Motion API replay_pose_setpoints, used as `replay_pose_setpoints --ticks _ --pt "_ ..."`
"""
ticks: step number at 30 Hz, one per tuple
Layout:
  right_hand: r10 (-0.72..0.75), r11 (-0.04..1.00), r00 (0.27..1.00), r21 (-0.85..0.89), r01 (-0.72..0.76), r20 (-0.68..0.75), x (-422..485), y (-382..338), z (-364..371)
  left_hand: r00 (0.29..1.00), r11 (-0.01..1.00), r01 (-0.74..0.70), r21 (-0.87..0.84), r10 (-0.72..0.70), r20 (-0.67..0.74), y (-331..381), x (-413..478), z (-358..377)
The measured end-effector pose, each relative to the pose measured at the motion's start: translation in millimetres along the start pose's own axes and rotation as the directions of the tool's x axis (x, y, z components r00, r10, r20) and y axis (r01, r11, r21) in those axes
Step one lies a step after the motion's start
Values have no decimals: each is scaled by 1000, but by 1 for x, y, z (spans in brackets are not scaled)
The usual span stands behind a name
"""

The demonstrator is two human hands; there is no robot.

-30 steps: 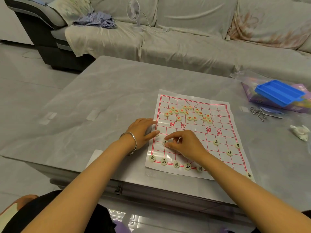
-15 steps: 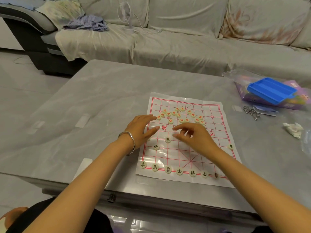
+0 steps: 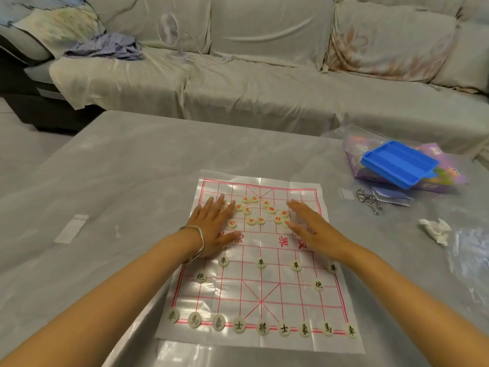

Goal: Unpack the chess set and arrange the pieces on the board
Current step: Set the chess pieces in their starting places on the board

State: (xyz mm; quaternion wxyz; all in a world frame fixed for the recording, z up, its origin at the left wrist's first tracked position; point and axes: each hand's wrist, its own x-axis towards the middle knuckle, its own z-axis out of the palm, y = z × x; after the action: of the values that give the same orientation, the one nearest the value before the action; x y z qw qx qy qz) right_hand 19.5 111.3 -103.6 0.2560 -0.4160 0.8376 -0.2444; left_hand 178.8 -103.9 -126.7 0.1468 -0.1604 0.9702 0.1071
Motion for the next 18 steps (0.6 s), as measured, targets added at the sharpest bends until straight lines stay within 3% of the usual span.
replay_pose_setpoints --ticks 3,8,12,14,18 --pt "-29 992 997 -117 37 74 14 9 6 999 999 -32 32 32 16 7 18 0" --pt "-30 990 998 -134 38 63 31 19 5 998 996 -60 68 61 -2 15 44 -3" --pt "-27 978 999 -208 32 24 37 30 -2 995 995 -90 -44 88 -47 21 60 -11" --pt "-25 960 1000 -279 27 12 39 34 -5 994 994 -69 -84 62 -90 14 63 -14" --pt "-19 920 999 -390 34 42 40 43 -3 999 1000 20 18 -20 -48 -10 57 -9"
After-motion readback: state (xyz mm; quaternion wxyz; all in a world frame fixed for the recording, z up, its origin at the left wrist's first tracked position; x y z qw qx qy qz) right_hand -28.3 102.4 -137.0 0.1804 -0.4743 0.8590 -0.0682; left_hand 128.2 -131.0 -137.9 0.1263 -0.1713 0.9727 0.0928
